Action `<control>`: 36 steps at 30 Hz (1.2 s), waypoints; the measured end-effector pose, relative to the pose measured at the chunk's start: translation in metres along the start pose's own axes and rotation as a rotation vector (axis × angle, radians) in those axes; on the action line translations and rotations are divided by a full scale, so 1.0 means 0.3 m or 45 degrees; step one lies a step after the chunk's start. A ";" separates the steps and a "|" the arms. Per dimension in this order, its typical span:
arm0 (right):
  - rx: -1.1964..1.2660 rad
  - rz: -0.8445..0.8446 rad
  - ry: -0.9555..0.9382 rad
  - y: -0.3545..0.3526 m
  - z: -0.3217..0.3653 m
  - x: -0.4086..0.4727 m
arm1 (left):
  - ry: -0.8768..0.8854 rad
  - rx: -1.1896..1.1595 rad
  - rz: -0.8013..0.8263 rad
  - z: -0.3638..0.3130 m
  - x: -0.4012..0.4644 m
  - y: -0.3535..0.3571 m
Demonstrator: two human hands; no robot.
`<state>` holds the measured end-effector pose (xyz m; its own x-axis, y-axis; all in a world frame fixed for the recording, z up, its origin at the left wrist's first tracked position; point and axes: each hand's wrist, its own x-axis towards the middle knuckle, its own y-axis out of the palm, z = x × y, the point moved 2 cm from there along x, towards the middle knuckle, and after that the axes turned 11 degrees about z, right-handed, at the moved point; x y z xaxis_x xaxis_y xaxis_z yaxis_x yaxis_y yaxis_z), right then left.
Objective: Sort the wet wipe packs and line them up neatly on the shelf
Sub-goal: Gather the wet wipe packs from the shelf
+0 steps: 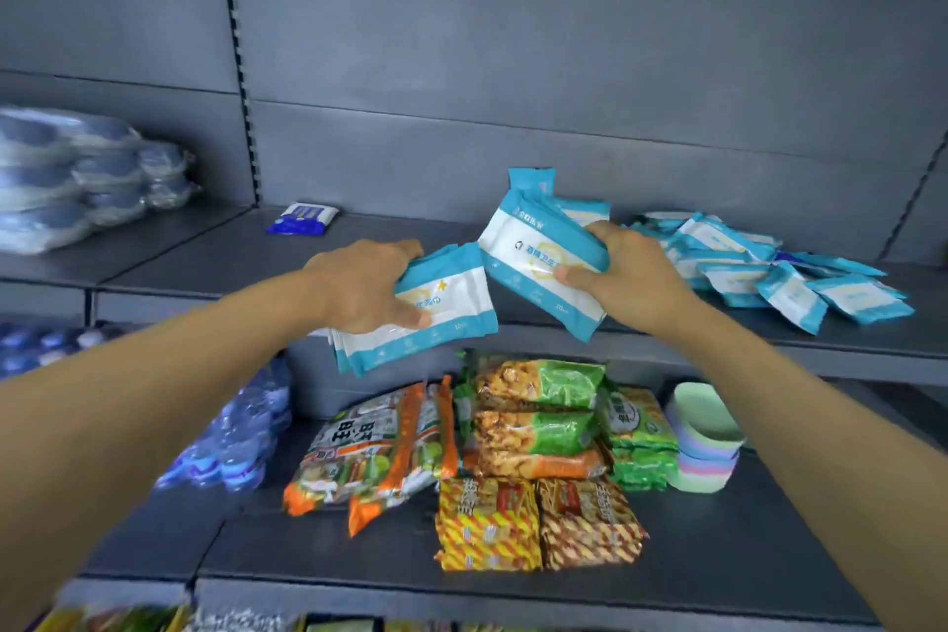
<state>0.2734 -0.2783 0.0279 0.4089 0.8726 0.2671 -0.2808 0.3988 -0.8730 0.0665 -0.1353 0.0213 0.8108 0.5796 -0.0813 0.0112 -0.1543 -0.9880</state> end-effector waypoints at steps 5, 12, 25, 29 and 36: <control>0.033 0.198 -0.054 0.178 0.028 -0.196 | -0.152 -0.049 0.129 0.005 -0.229 0.214; 0.093 0.488 -0.023 0.545 -0.024 -0.410 | -0.321 -0.091 0.364 0.074 -0.389 0.608; 0.054 0.960 0.153 1.306 -0.114 -0.747 | -0.300 -0.170 0.748 0.332 -0.553 1.385; 0.054 1.081 0.187 1.552 -0.103 -0.852 | -0.277 -0.091 0.850 0.463 -0.604 1.618; 0.079 1.242 0.185 1.956 -0.101 -1.012 | -0.203 0.026 0.927 0.663 -0.684 2.007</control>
<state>0.0108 -0.3178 -0.5780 0.0757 0.7850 -0.6149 -0.5948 -0.4594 -0.6597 -0.2095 -0.1882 -0.5829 0.5141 0.4457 -0.7328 -0.5082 -0.5299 -0.6789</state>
